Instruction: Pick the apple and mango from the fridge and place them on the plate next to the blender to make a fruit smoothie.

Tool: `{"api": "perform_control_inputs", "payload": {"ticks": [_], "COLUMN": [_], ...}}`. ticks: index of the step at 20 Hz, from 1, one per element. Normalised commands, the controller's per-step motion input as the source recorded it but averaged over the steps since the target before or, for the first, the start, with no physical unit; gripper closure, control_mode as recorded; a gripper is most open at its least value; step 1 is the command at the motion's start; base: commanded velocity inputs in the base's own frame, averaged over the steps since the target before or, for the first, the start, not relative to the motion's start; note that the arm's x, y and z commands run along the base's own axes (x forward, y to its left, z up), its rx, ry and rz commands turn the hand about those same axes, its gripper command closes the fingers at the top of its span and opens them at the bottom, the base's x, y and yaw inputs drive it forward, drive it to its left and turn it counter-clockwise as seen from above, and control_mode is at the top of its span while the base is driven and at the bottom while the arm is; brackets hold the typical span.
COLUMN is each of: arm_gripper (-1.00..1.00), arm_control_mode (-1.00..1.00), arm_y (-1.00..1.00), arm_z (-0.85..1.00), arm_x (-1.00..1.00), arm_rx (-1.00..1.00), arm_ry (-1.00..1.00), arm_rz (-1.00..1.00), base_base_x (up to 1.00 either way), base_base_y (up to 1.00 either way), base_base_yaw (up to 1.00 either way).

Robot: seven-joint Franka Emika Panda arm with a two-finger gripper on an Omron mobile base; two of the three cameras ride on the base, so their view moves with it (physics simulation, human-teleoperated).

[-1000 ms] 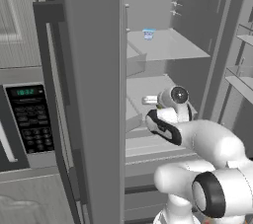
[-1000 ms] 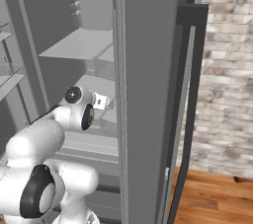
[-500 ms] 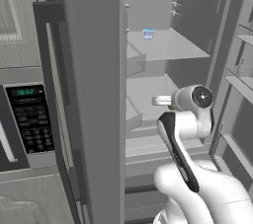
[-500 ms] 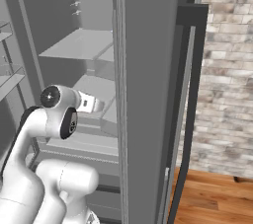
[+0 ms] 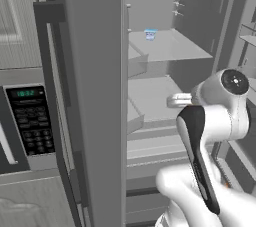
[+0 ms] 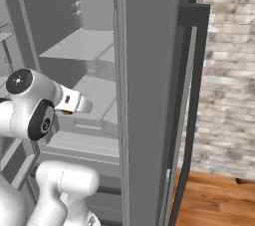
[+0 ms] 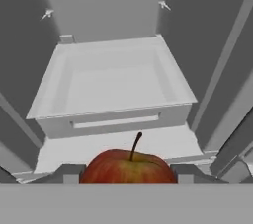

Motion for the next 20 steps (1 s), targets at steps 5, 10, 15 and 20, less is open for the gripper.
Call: {"api": "perform_control_inputs", "payload": {"ticks": [5,10,15,20], "arm_gripper": [1.00,1.00,1.00,1.00], "arm_control_mode": [-1.00,1.00,1.00,1.00], "arm_y": [0.02,0.00,0.00,0.00], "arm_z": [0.21,0.00,0.00,0.00], "arm_x": [-0.92,0.00,0.00,0.00], "arm_rx": [-0.03,0.00,0.00,0.00], "arm_ry": [0.12,0.00,0.00,0.00], "arm_rz": [0.02,0.00,0.00,0.00], "base_base_x": [0.00,-1.00,-0.87,-0.30], "base_base_y": [0.00,-0.04,0.02,0.42], "base_base_yaw": [0.00,0.31,0.77,0.94]}}
